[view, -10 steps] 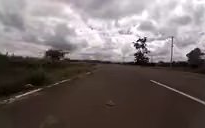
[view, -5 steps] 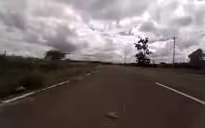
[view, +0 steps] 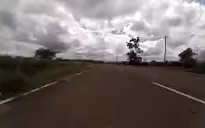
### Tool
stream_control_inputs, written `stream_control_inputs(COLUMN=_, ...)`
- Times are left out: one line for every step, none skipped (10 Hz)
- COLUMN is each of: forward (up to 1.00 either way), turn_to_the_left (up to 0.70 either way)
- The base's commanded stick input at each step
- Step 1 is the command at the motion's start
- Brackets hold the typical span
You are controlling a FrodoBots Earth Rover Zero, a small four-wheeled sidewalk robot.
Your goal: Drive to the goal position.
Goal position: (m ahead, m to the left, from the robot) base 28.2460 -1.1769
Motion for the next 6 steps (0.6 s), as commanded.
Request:
stream_control_inputs(forward=1.0, turn_to_the_left=0.0)
stream_control_inputs(forward=1.0, turn_to_the_left=0.0)
stream_control_inputs(forward=1.0, turn_to_the_left=0.0)
stream_control_inputs(forward=1.0, turn_to_the_left=0.0)
stream_control_inputs(forward=1.0, turn_to_the_left=0.0)
stream_control_inputs(forward=1.0, turn_to_the_left=0.0)
